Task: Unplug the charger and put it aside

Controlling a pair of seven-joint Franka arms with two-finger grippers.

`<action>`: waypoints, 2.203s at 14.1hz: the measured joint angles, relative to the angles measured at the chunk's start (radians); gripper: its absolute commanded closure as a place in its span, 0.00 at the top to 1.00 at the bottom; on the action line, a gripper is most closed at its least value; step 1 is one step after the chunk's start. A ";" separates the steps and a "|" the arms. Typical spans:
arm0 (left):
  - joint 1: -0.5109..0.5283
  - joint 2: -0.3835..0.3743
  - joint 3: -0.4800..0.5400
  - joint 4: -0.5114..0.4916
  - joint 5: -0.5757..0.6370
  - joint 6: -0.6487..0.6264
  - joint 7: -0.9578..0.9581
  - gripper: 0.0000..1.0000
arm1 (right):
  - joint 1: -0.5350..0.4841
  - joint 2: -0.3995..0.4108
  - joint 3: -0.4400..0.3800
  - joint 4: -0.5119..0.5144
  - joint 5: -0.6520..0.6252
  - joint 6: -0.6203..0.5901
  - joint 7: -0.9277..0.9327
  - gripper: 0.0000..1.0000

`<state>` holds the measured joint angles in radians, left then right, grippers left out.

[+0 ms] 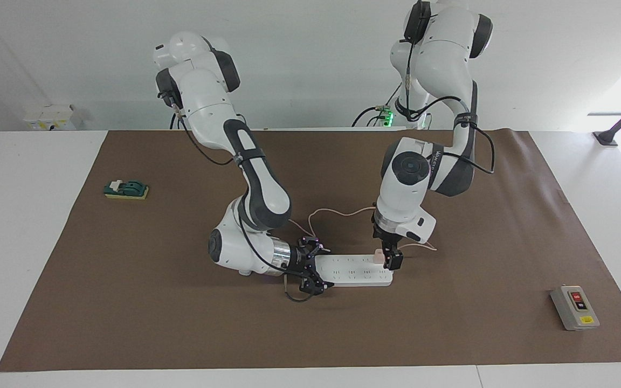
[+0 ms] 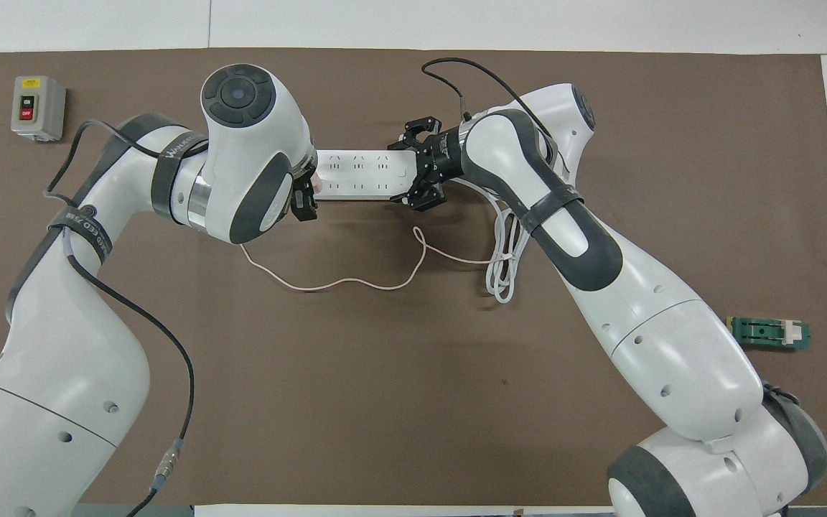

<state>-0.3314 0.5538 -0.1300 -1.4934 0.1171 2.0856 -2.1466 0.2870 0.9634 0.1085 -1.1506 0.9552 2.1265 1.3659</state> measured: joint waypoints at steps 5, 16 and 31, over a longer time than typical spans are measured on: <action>-0.001 0.001 0.000 -0.004 0.004 0.002 0.000 1.00 | 0.004 0.003 -0.001 0.001 0.000 0.016 -0.001 0.43; -0.002 0.002 0.000 -0.025 0.010 0.003 0.073 1.00 | 0.006 0.002 -0.003 0.001 0.000 0.016 -0.002 0.42; -0.006 0.003 0.002 -0.045 0.021 0.059 0.100 0.00 | 0.006 0.002 -0.003 0.001 0.000 0.016 -0.005 0.42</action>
<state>-0.3376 0.5564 -0.1284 -1.5387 0.1378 2.1448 -2.0469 0.2931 0.9656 0.1059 -1.1492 0.9548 2.1426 1.3612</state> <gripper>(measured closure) 0.683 0.079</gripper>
